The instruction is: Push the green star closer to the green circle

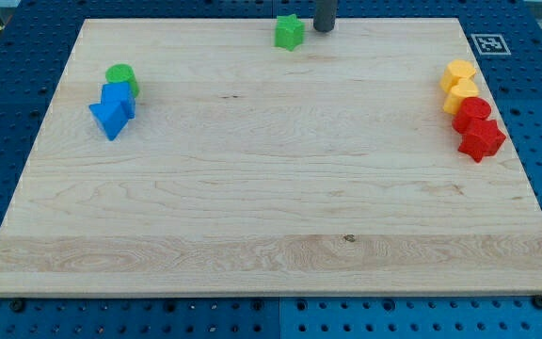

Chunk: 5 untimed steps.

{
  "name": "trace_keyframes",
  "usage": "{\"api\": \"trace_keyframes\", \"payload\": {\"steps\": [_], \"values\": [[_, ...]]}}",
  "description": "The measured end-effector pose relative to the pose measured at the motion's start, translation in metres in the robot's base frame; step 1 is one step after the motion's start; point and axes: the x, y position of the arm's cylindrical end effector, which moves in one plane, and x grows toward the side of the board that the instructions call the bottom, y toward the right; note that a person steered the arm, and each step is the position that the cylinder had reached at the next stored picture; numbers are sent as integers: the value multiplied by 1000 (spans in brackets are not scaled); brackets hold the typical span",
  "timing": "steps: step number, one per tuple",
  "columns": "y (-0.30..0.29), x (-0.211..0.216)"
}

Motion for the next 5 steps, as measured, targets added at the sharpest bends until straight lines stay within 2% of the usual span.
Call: {"api": "trace_keyframes", "payload": {"steps": [1, 3, 5], "values": [[-33, 15], [-85, -32], [-114, -5]]}}
